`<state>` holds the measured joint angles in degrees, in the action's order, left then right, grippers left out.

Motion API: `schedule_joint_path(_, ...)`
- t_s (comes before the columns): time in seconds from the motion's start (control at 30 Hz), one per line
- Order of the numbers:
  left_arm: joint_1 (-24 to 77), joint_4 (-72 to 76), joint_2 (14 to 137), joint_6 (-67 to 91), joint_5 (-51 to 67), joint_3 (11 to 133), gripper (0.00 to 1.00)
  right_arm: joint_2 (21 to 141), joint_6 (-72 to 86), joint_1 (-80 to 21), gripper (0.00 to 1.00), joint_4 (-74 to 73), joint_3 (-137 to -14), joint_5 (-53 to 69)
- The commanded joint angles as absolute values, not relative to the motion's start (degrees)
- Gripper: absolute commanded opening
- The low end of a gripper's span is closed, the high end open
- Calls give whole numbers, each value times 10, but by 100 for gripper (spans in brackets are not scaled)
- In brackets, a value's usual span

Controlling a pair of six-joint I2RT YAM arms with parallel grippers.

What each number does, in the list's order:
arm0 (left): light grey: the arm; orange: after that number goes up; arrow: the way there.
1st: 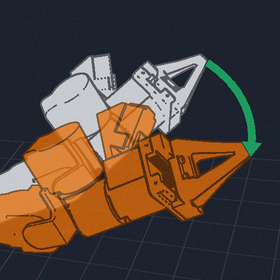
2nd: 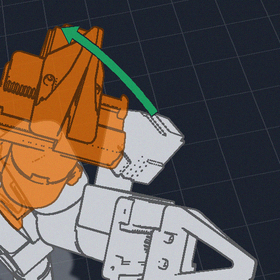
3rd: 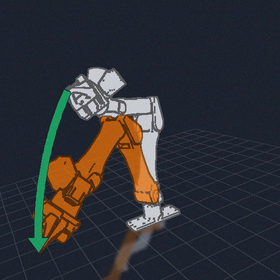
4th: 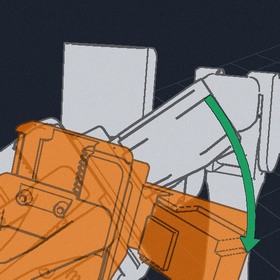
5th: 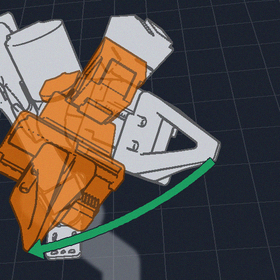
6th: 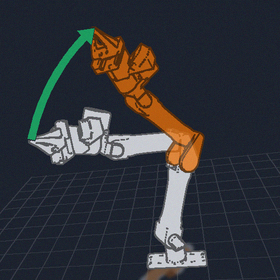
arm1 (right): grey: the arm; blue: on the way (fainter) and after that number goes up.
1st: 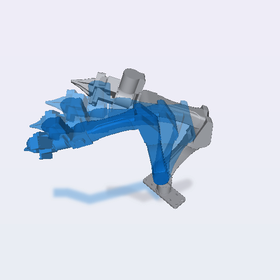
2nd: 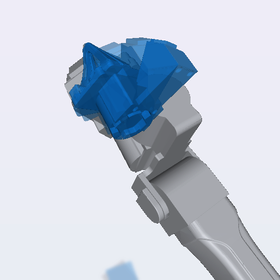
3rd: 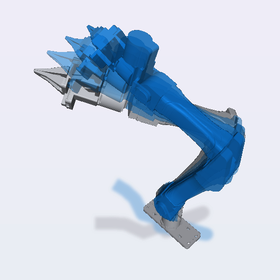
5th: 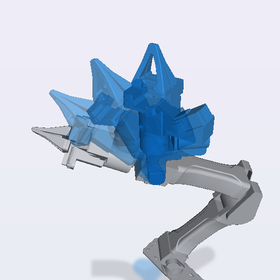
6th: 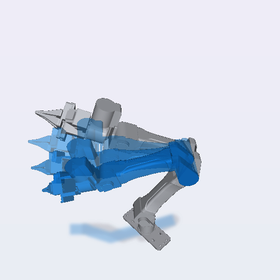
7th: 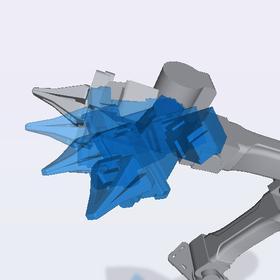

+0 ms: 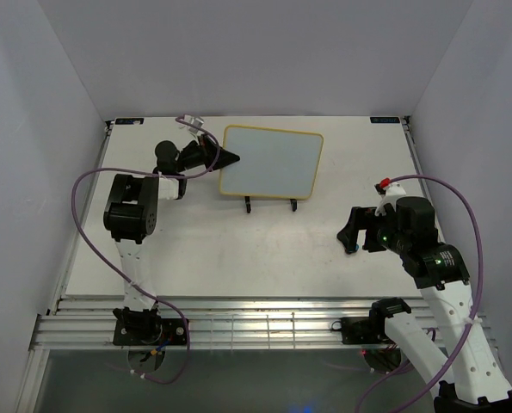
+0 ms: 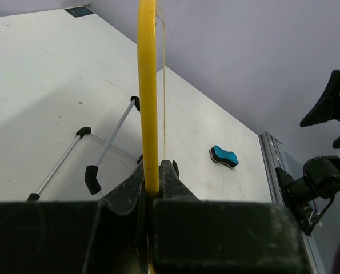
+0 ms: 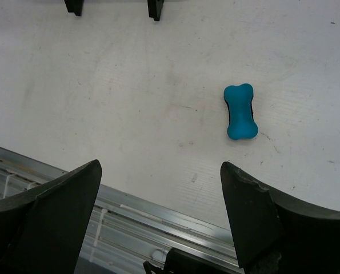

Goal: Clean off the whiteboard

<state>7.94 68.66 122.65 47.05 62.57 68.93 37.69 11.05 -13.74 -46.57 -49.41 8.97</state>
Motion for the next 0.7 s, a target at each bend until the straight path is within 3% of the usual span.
schedule_joint_path(0.0,71,759,1238,474,650,731,0,375,96,-139,90,-461,-519,98)
schedule_joint_path(0.2,62,867,1297,545,673,736,0,385,88,-139,90,-456,-524,105)
schedule_joint_path(0.67,60,905,1355,512,682,741,0,388,80,-139,90,-444,-534,129)
